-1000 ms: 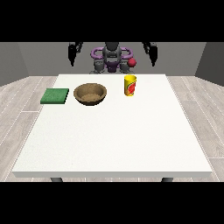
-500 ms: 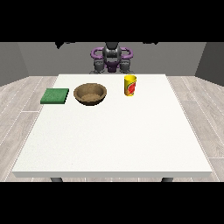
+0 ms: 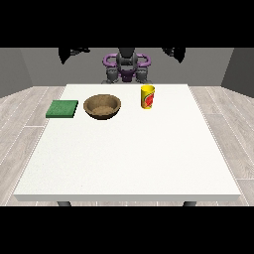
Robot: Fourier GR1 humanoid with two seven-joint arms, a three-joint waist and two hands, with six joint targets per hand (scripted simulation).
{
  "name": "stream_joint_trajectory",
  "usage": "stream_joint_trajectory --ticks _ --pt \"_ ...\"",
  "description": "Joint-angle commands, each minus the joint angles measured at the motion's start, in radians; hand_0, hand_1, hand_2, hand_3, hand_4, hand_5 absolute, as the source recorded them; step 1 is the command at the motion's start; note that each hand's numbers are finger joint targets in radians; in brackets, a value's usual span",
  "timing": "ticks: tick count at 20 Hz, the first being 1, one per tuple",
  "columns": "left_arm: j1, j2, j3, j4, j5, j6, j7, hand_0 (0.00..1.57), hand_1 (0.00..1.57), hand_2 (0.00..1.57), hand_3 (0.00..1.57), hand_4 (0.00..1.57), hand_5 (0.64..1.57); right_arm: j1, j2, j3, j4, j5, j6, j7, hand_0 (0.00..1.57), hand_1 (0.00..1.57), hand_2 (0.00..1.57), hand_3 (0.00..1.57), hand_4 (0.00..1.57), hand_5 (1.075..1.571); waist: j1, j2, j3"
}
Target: Pick the cup and pour the ball into the bowl, then pick the bowl and place it on the pad
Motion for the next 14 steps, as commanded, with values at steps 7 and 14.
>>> stream_joint_trajectory --ticks 7,14 --pt "-0.026 -0.072 0.009 0.293 -0.094 0.028 -0.411 0.0 0.0 0.0 0.0 0.0 1.527 -0.043 0.009 0.011 0.067 0.03 0.051 -0.161 0.0 0.0 0.0 0.0 0.0 1.571 -0.052 0.17 -0.0007" --pt "-0.122 -0.112 -0.007 0.544 -0.131 0.123 -0.586 0.0 0.0 0.0 0.0 0.0 1.523 -0.092 -0.028 -0.032 0.129 0.012 0.071 -0.189 0.0 0.0 0.0 0.0 0.0 1.57 -0.081 0.199 -0.0005"
